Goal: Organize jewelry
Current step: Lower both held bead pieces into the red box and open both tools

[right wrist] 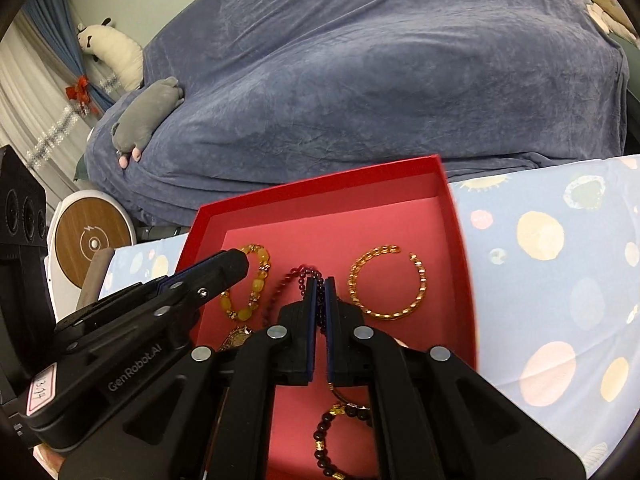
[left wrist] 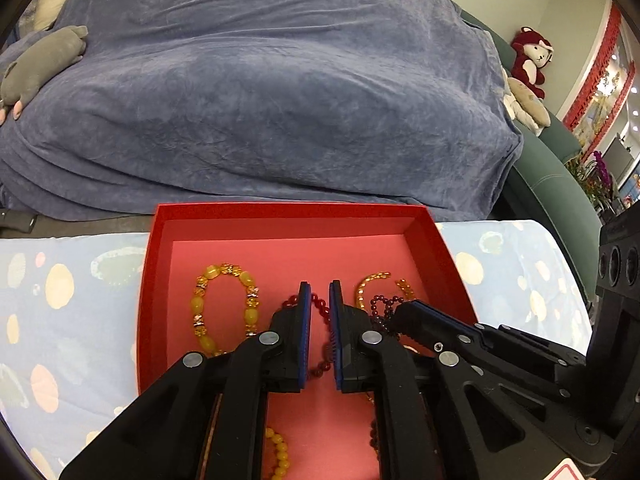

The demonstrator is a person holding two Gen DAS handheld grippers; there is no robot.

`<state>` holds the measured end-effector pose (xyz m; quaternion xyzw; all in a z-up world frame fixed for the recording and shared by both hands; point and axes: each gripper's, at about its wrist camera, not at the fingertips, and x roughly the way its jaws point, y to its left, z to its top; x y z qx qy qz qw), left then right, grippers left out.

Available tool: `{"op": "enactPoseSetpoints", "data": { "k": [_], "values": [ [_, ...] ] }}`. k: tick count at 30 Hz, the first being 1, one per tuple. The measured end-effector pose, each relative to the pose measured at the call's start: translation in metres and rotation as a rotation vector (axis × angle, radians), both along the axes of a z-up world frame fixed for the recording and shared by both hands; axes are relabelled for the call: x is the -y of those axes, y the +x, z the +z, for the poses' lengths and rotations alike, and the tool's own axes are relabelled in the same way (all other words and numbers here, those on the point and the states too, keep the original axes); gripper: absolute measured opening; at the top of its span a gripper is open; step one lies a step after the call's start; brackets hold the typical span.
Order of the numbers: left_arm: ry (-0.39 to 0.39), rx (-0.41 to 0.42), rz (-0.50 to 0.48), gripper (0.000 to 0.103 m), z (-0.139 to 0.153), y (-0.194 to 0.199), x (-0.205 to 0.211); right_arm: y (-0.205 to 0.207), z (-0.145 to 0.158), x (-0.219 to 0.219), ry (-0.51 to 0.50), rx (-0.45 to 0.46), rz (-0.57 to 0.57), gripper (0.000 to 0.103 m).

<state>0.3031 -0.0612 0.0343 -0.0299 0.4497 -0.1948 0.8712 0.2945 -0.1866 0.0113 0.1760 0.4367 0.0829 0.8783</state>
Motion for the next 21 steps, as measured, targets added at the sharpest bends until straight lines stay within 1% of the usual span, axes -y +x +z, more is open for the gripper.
{"op": "enactPoseSetpoints", "data": {
  "k": [2,6,9,12,13,14,15,16,17,18,21],
  "values": [
    [0.009,-0.008,0.018,0.011,-0.003,0.0,-0.007,0.003,-0.003,-0.005,-0.005,-0.002,0.005,0.004],
    [0.03,0.003,0.046,0.011,-0.005,-0.006,-0.021,0.008,-0.01,-0.01,-0.022,-0.02,0.009,0.004],
    [0.077,0.029,0.063,0.013,-0.005,-0.016,-0.028,0.007,-0.017,-0.013,-0.097,-0.037,-0.002,0.004],
    [0.11,0.051,0.073,0.014,-0.004,-0.026,-0.034,0.0,-0.027,-0.012,-0.13,-0.069,-0.003,0.006],
    [0.113,0.057,0.073,0.016,-0.004,-0.03,-0.036,-0.002,-0.029,-0.012,-0.137,-0.073,0.006,0.006],
    [0.111,0.059,0.074,0.019,-0.003,-0.034,-0.038,-0.004,-0.03,-0.013,-0.144,-0.08,0.02,0.009],
    [0.109,0.061,0.079,0.026,-0.003,-0.037,-0.04,-0.007,-0.029,-0.013,-0.152,-0.08,0.023,0.013],
    [0.11,0.064,0.083,0.03,-0.003,-0.04,-0.042,-0.012,-0.024,-0.011,-0.155,-0.063,0.015,0.018],
    [0.113,0.068,0.083,0.031,-0.002,-0.044,-0.043,-0.017,-0.019,-0.01,-0.16,-0.045,0.009,0.029],
    [0.119,0.072,0.083,0.033,-0.001,-0.047,-0.043,-0.023,-0.012,-0.008,-0.168,-0.023,0.003,0.035],
    [0.131,0.084,0.086,0.035,0.003,-0.06,-0.047,-0.041,0.011,-0.003,-0.206,0.03,-0.014,0.035]
  ]
}}
